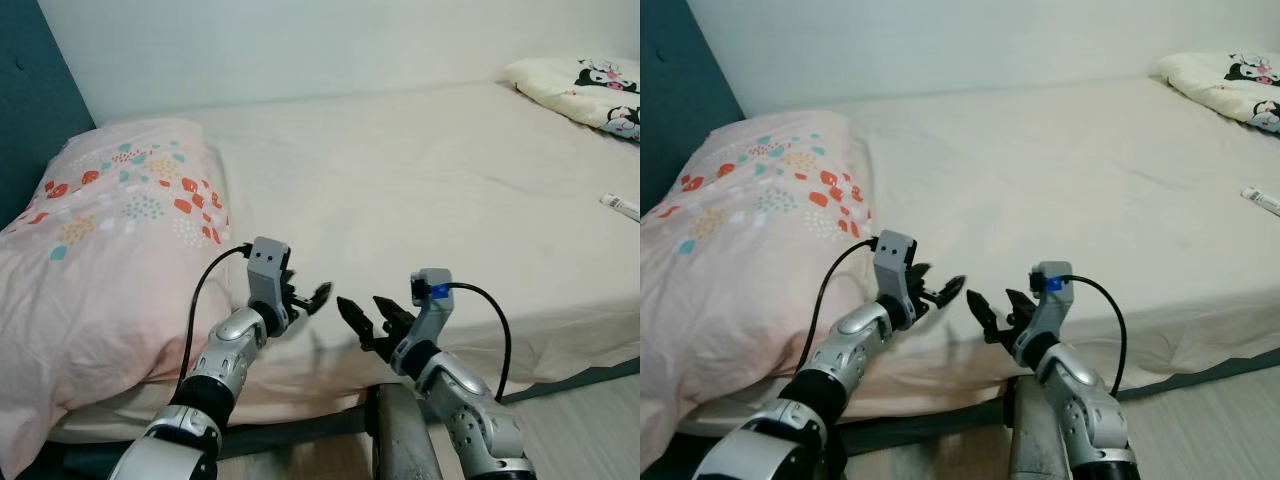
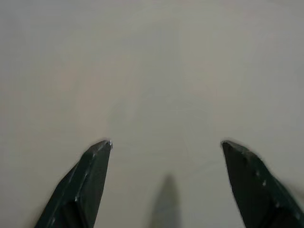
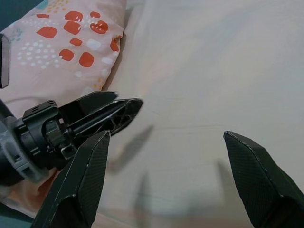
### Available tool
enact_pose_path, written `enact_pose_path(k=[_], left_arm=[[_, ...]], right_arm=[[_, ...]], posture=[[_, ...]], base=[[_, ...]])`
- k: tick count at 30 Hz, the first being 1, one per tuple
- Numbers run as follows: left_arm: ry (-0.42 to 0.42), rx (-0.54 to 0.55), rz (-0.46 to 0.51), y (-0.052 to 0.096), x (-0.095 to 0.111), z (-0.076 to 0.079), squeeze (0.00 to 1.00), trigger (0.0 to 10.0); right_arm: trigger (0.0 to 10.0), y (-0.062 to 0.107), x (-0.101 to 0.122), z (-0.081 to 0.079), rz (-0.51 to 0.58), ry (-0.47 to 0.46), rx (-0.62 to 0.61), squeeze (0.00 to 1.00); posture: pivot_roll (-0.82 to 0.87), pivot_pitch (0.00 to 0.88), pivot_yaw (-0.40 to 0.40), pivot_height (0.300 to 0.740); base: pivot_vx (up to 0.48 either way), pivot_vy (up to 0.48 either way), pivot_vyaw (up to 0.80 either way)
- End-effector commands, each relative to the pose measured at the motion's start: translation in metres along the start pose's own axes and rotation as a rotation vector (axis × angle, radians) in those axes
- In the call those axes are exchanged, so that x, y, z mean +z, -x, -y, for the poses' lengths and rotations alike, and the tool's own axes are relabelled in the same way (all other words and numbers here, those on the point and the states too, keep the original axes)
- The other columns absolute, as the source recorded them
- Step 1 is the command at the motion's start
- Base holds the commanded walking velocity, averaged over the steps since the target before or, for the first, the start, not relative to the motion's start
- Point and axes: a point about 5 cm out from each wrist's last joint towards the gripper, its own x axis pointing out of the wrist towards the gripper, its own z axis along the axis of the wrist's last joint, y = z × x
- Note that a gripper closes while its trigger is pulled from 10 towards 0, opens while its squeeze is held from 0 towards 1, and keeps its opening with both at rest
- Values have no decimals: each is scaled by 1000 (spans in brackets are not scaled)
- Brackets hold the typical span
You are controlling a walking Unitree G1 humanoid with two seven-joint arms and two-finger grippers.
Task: Clean up the room
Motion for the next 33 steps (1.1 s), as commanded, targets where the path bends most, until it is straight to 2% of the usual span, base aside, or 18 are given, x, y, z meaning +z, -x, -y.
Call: enact_pose_path(k=[1,2,3,4,7,8,12,13,14,16,17,21,25,27,29,30,31,33], left_arm=[[-84,199,-98,8,-10,-30,0,10000],[-120,263,-124,11,-12,-39,0,10000],[-177,363,-151,16,-12,-55,0,10000],[-177,363,-151,16,-12,-55,0,10000],[-285,562,-174,29,-3,-93,0,10000],[-285,562,-174,29,-3,-93,0,10000],[-430,732,-140,45,24,-135,0,10000],[-465,754,-137,47,29,-141,0,10000],[-465,754,-137,47,29,-141,0,10000],[-566,789,-124,52,43,-153,0,10000],[-566,789,-124,52,43,-153,0,10000],[-684,821,-97,53,59,-159,0,10000],[-728,793,-102,51,57,-156,0,10000],[-770,685,-145,47,40,-145,0,10000],[-770,685,-145,47,40,-145,0,10000],[-785,607,-203,48,23,-139,0,10000],[-785,607,-203,48,23,-139,0,10000],[-762,520,-287,54,-4,-134,0,10000]], right_arm=[[10000,2,-4,0,-4,-1,-14,0],[10000,2,-4,0,-2,-2,-17,0],[10000,3,-4,0,1,-3,-20,0],[10000,3,-4,0,1,-3,-20,0],[10000,5,-4,1,5,-4,-26,0],[10000,5,-4,1,5,-4,-26,0],[10000,6,-4,0,7,-6,-30,0],[10000,6,-3,1,8,-6,-31,0],[10000,6,-3,1,8,-6,-31,0],[10000,6,-2,1,9,-5,-32,0],[10000,6,-2,1,9,-5,-32,0],[10000,6,-2,2,8,-2,-38,0],[10000,6,-2,2,5,0,-39,0],[10000,4,-3,4,-6,6,-43,0],[10000,4,-3,4,-6,6,-43,0],[10000,4,-3,5,-15,13,-47,0],[10000,4,-3,5,-15,13,-47,0],[10000,5,-4,7,-27,23,-55,0]], posture=[[-126,109,33,469],[-126,109,33,469],[-129,112,34,469],[-129,112,34,469],[-130,113,34,469],[-130,113,34,469],[-132,117,31,469],[-132,117,31,469],[-132,117,31,469],[-133,117,31,469],[-133,117,31,469],[-132,115,27,469],[-131,112,27,469],[-130,108,27,469],[-130,108,27,469],[-132,105,25,469],[-132,105,25,469],[-128,101,20,469]], base=[[0,0,0],[0,0,0],[0,0,0],[0,0,0],[0,0,0],[0,0,0],[0,0,0],[0,0,0],[0,0,0],[0,0,0],[0,0,0],[0,0,0],[0,0,0],[0,0,0],[0,0,0],[0,0,0],[0,0,0],[0,0,0]])
